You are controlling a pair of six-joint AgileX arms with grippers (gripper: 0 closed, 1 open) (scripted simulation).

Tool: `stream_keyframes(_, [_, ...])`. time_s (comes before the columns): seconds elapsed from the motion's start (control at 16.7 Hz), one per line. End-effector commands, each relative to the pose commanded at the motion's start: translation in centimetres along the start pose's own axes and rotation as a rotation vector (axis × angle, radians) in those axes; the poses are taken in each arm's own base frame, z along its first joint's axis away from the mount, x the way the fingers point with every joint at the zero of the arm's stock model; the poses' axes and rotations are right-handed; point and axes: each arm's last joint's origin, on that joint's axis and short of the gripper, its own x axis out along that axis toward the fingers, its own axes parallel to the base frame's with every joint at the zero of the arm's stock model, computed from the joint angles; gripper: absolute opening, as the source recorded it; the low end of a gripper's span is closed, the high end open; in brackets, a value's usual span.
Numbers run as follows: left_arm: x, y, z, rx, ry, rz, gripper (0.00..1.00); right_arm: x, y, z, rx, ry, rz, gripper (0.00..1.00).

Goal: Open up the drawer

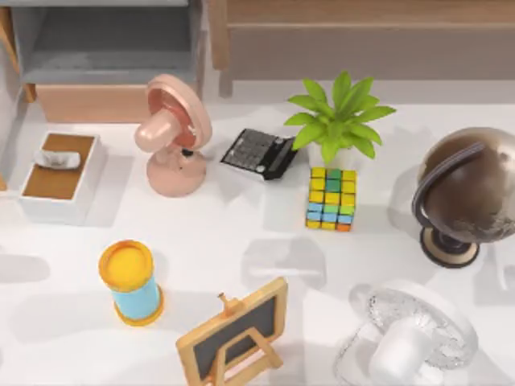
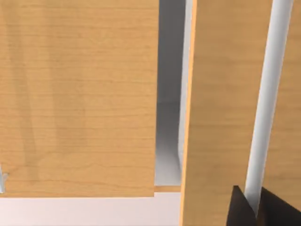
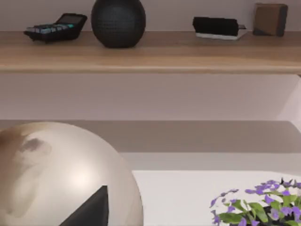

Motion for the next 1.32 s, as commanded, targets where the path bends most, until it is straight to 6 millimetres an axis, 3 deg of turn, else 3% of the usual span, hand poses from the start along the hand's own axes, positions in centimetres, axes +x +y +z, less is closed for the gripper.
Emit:
stream_keyframes(0.18, [-2.3, 0.1, 0.0, 0.003, 0.001, 0.006, 0.0, 0.0, 0.0, 0.0, 0.0, 0.0, 0.0, 1.0])
stream_keyframes(0.42, [-2.6, 0.2, 0.0, 0.009, 0.001, 0.013, 0.0, 0.0, 0.0, 0.0, 0.0, 0.0, 0.0, 1.0])
stream_keyframes(1.2, [-2.6, 0.2, 0.0, 0.009, 0.001, 0.013, 0.98, 0.0, 0.0, 0.0, 0.0, 0.0, 0.0, 1.0])
stream_keyframes(1.32, [-2.6, 0.2, 0.0, 0.009, 0.001, 0.013, 1.0, 0.0, 0.0, 0.0, 0.0, 0.0, 0.0, 1.0])
